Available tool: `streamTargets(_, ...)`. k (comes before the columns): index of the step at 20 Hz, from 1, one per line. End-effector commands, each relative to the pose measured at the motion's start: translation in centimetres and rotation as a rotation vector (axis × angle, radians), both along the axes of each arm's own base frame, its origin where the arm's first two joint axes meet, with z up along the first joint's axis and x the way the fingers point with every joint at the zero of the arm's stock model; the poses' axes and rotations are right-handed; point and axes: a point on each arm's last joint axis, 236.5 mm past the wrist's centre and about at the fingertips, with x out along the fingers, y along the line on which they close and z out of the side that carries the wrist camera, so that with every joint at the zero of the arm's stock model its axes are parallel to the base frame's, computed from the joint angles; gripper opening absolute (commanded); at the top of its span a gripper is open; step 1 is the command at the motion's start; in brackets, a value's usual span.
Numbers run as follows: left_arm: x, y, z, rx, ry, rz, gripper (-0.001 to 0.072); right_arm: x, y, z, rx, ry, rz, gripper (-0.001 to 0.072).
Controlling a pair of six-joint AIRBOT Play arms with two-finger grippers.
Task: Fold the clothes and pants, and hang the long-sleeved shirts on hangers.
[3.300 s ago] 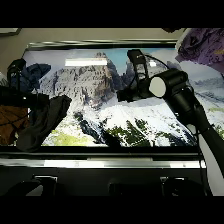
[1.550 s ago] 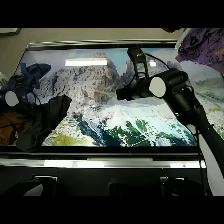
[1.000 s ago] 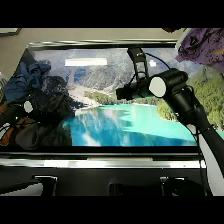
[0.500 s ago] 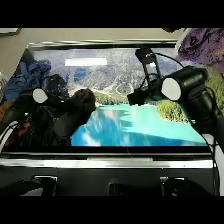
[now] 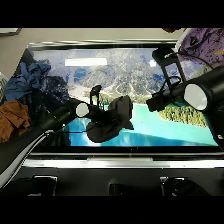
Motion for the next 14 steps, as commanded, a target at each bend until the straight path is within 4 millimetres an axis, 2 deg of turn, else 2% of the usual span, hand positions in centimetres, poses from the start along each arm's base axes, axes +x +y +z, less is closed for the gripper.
streamTargets(1,0.3,3.6,1.2,0.054,0.049,0.020,0.0720,1.9,-0.5,1.5,0.017,-0.106,-0.051,0.0466)
streamTargets(3,1.9,10.1,4.1,0.140,-0.018,0.044,0.0720,3.8,-2.7,3.0,-0.004,-0.205,-0.151,0.0535)
streamTargets(5,1.9,16.4,5.2,0.224,-0.031,0.089,0.0720,5.0,-5.6,2.0,0.100,-0.173,-0.299,0.0543)
streamTargets(7,0.6,20.3,4.5,0.233,0.007,0.157,0.0720,5.9,-7.7,-0.6,0.283,-0.057,-0.421,0.0542)
streamTargets(8,-0.6,21.7,3.2,0.231,0.043,0.195,0.0720,6.6,-8.0,-2.0,0.403,0.016,-0.447,0.0542)
streamTargets(9,-2.0,22.7,1.6,0.219,0.089,0.229,0.0720,7.3,-7.9,-3.0,0.517,0.076,-0.456,0.0542)
streamTargets(11,-4.7,22.9,-2.0,0.161,0.172,0.276,0.0719,9.0,-7.6,-4.6,0.698,0.159,-0.451,0.0541)
streamTargets(14,-7.0,19.6,-5.4,-0.018,0.213,0.247,0.0714,10.1,-7.2,-7.2,0.739,0.232,-0.443,0.0540)
